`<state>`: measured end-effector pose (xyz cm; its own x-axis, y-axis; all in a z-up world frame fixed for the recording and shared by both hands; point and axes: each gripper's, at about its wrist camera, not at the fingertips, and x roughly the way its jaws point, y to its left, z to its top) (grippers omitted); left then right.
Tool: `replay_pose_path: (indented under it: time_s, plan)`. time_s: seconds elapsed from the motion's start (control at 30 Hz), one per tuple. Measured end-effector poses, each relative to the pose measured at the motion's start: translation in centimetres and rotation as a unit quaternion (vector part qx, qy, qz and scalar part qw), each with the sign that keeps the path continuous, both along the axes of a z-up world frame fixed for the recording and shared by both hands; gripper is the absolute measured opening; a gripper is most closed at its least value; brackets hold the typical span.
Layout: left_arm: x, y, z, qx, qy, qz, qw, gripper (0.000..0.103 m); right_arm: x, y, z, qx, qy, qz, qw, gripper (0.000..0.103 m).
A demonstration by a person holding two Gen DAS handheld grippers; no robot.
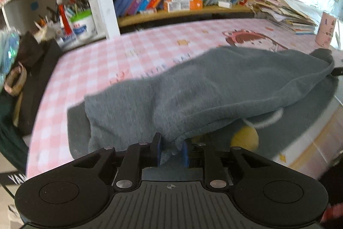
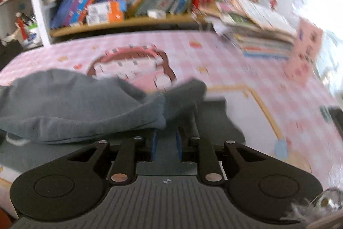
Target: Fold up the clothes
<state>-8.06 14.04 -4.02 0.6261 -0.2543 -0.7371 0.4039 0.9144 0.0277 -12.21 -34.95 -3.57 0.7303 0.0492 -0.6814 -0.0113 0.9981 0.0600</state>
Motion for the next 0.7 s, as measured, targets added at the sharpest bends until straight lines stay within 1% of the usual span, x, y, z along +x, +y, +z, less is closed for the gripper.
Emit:
replay_pose_path:
  time_s: [0.03, 0.1, 0.17, 0.23, 0.27, 0.33, 0.4, 0.47, 0.5, 0.57, 0.6, 0.63, 0.67, 0.7]
  plan:
    - [-0.2, 0.1, -0.2, -0.005, 0.006, 0.001, 1.0000, 0.024, -0.4, -0.2, -0.3, 0.005, 0.010, -0.010, 1.000, 0.027]
    - [-0.6, 0.4, -0.4, -0.014, 0.012, 0.006, 0.9998, 0.028, -1.1, -0.8, -0.6, 0.031, 0.029, -0.028, 0.999, 0.034]
    - [-1.0, 0.6, -0.6, -0.024, 0.019, 0.010, 0.9995, 0.034, -1.6, -1.5, -0.8, 0.071, 0.050, -0.039, 0.995, 0.037]
    - [-1.2, 1.1, -0.6, -0.036, 0.026, 0.016, 0.9989, 0.036, -1.8, -2.1, -0.7, 0.115, 0.061, -0.053, 0.990, 0.047]
    - [-1.3, 1.4, -0.6, -0.046, 0.030, 0.022, 0.9983, 0.038, -1.8, -2.4, -0.5, 0.138, 0.063, -0.061, 0.987, 0.049]
    - [-1.3, 2.1, -0.6, -0.070, 0.043, 0.037, 0.9959, 0.042, -1.6, -3.1, -0.2, 0.195, 0.056, -0.088, 0.975, 0.056]
    - [-1.2, 2.7, -0.7, -0.092, 0.058, 0.051, 0.9928, 0.046, -1.1, -3.7, 0.1, 0.249, 0.042, -0.117, 0.960, 0.059]
    - [-1.1, 3.2, -1.0, -0.113, 0.073, 0.065, 0.9888, 0.047, -0.2, -4.3, 0.1, 0.297, 0.024, -0.151, 0.943, 0.059]
    - [-1.0, 3.3, -1.0, -0.119, 0.077, 0.070, 0.9874, 0.047, 0.3, -4.6, -0.2, 0.321, 0.020, -0.171, 0.931, 0.059]
    - [-1.1, 3.4, -0.9, -0.129, 0.078, 0.075, 0.9856, 0.047, 1.5, -5.2, -1.1, 0.371, 0.024, -0.217, 0.903, 0.055]
    - [-1.1, 3.4, -0.7, -0.141, 0.078, 0.077, 0.9839, 0.047, 2.2, -5.4, -1.5, 0.390, 0.030, -0.237, 0.889, 0.047]
    - [-1.2, 3.5, -0.5, -0.154, 0.077, 0.079, 0.9819, 0.048, 2.8, -5.5, -1.9, 0.398, 0.041, -0.251, 0.881, 0.039]
    - [-1.3, 3.7, -0.4, -0.167, 0.077, 0.082, 0.9795, 0.051, 3.5, -5.5, -1.9, 0.394, 0.051, -0.256, 0.881, 0.029]
    - [-1.4, 3.8, -0.3, -0.174, 0.077, 0.086, 0.9779, 0.052, 4.0, -5.4, -1.7, 0.382, 0.060, -0.256, 0.886, 0.019]
